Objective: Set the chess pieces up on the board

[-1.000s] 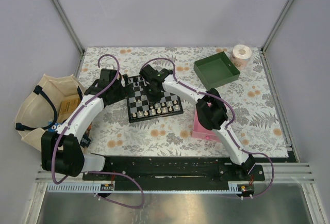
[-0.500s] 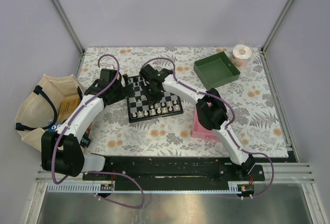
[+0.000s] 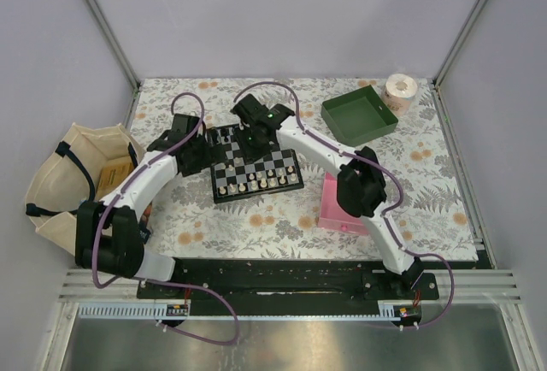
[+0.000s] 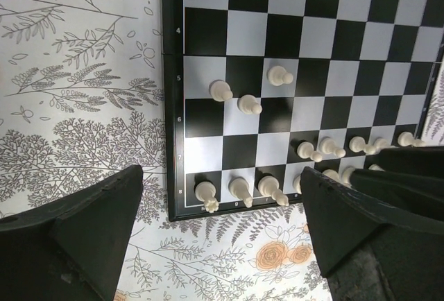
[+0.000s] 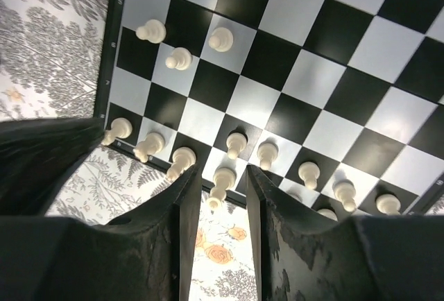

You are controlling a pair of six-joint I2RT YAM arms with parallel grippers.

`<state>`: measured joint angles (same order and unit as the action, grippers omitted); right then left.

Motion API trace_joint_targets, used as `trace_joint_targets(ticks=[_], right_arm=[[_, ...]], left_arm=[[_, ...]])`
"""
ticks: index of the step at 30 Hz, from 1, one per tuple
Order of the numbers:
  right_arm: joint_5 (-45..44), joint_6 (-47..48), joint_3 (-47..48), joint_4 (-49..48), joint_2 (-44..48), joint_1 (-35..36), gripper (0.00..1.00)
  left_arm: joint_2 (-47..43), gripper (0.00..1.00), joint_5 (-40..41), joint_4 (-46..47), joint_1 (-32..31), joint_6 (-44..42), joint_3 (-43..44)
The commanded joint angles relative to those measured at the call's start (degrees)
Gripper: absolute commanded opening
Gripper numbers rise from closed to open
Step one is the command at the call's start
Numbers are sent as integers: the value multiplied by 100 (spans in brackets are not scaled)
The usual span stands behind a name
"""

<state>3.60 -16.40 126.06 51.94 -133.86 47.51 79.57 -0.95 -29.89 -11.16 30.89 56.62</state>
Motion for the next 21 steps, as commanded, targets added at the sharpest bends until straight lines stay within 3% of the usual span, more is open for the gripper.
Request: trace_joint_targets(ticks=[1, 13, 21], right_arm=[[-184, -29, 77, -79, 843, -241, 41], [-70, -170, -1451, -834, 2320, -532, 41], [45, -407, -2304, -1248, 2821, -681, 41]], left_arm=[[383, 96, -301, 36, 17, -224, 393], [1438, 72, -125, -342, -167, -646, 1456], [2044, 69, -204, -509, -606, -813, 2160]])
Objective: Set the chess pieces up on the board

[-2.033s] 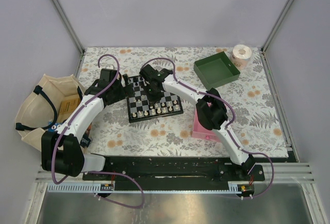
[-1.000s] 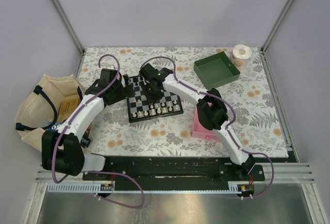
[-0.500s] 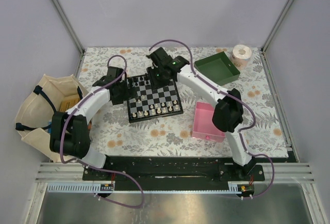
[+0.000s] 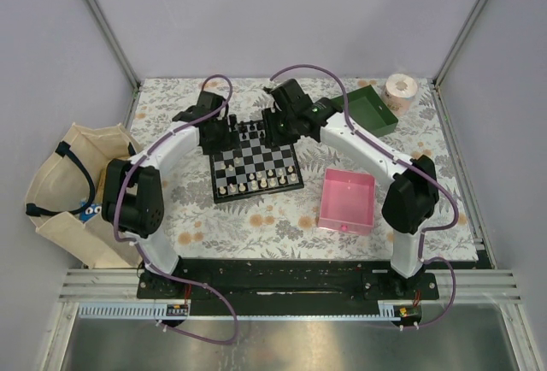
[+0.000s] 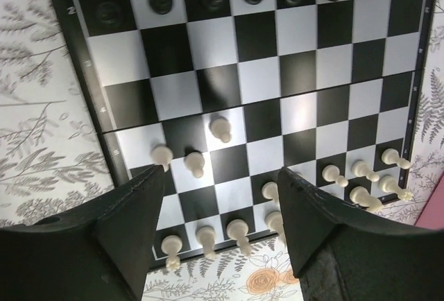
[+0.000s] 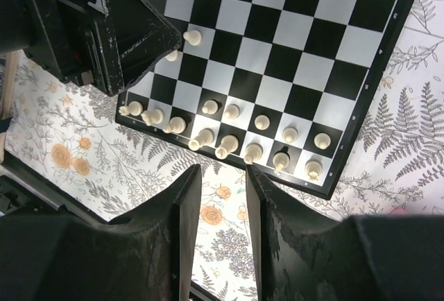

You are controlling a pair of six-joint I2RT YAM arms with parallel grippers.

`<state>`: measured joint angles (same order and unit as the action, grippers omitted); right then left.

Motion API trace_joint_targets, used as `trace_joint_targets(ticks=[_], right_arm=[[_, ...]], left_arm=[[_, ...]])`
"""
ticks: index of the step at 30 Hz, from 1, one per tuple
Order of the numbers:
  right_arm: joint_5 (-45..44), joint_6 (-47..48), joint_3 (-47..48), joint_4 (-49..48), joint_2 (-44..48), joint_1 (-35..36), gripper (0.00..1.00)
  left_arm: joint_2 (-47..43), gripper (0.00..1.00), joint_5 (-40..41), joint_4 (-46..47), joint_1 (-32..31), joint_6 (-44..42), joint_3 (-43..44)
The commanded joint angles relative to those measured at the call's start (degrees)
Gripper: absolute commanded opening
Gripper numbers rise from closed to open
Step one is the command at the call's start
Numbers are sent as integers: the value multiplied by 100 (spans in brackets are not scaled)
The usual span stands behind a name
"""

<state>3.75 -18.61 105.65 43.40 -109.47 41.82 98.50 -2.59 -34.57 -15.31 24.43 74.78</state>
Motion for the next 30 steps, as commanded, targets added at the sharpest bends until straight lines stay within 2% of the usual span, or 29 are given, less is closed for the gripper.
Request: trace_joint_targets(ticks=[1, 12, 30], right_arm=[[38, -213, -325, -428, 417, -122, 41], [29, -363, -852, -701, 813, -245, 40], [82, -494, -1099, -842, 954, -306, 40]], left_arm=[[213, 69, -49, -41, -235, -166, 396], [819, 56, 30, -164, -280, -263, 853], [1198, 46, 162, -200, -315, -263, 889]])
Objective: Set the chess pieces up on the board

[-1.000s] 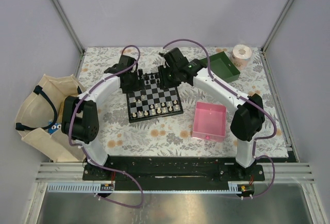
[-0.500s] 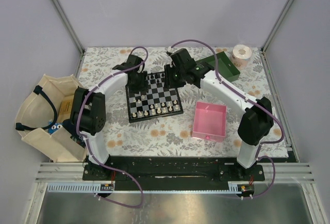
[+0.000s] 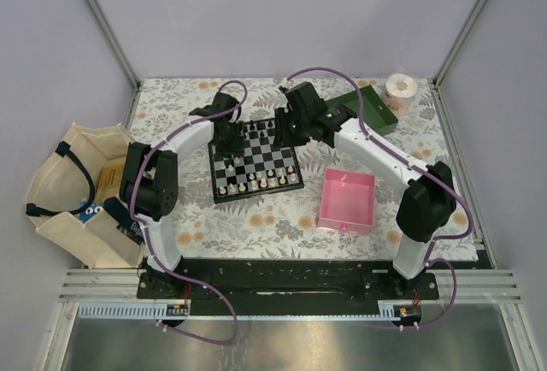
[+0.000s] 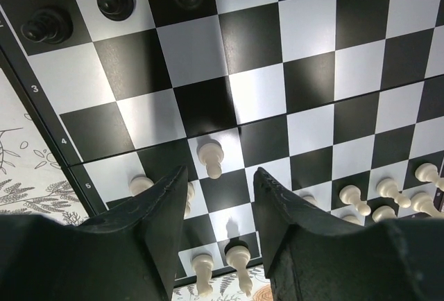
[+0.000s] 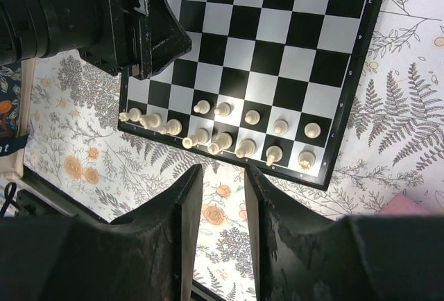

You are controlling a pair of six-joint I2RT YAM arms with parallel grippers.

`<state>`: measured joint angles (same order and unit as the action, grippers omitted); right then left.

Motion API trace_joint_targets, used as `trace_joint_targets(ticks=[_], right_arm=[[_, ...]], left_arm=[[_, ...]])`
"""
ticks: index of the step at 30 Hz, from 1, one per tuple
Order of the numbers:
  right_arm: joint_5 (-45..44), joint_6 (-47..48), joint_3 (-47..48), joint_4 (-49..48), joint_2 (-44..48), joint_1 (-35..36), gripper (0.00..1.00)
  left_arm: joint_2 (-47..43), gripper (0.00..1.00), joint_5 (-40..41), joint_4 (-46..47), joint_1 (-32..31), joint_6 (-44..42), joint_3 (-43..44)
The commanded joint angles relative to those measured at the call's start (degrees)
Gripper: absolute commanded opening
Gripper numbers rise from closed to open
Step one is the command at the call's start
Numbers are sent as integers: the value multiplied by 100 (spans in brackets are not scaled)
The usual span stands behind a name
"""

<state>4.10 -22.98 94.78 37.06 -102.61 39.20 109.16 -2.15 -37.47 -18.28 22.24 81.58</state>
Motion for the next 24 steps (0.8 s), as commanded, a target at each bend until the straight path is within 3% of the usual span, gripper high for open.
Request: trace_joint_targets(ticks=[1, 4, 15, 24], right_arm=[[39, -49, -21, -208, 276, -44, 39], [47, -57, -21, -208, 285, -62, 40], [65, -101, -48, -252, 276, -53, 71], [65, -84, -65, -243, 268, -62, 75]], left_arm=[[140, 44, 101, 109, -17, -36, 209], [175, 44, 92, 117, -17, -27, 244], [281, 42, 101, 126, -35, -27, 306], [263, 36, 110, 135, -35, -27, 288]])
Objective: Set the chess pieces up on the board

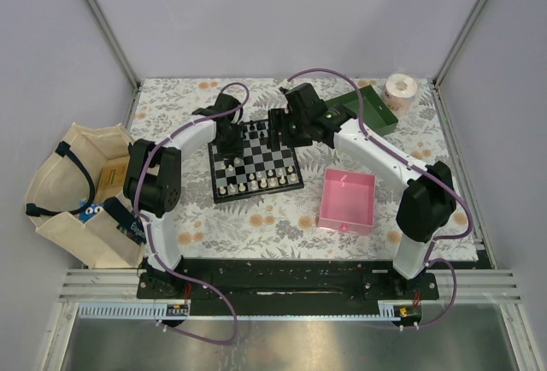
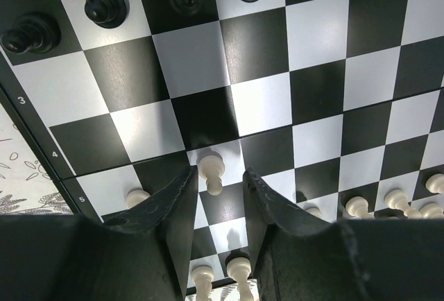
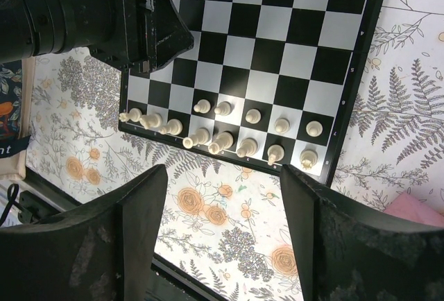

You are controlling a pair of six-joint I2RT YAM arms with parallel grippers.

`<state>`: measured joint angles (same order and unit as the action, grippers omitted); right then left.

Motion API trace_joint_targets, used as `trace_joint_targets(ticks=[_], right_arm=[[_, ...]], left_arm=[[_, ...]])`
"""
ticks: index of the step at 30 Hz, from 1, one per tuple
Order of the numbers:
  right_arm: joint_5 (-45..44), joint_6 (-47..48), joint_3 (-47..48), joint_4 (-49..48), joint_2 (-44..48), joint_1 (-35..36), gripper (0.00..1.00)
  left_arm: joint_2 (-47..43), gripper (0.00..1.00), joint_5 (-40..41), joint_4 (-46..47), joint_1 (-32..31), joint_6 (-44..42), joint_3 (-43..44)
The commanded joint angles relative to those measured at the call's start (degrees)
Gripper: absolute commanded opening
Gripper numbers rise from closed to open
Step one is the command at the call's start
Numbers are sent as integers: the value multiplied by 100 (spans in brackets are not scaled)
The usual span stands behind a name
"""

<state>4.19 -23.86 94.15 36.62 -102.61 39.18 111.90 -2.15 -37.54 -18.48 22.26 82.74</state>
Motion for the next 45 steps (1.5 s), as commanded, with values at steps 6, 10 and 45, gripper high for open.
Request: trace_joint_targets(ticks=[6, 10, 45], right_arm=[[91, -5, 25, -199, 224, -51, 75], [109, -5, 16, -191, 215, -59, 75], [170, -23, -2, -199, 109, -51, 80]], left_arm=[[-63, 32, 127, 142, -33, -11, 76], [-71, 28, 145, 142, -42, -11, 32], [-836, 0, -57, 256, -156, -90, -698]])
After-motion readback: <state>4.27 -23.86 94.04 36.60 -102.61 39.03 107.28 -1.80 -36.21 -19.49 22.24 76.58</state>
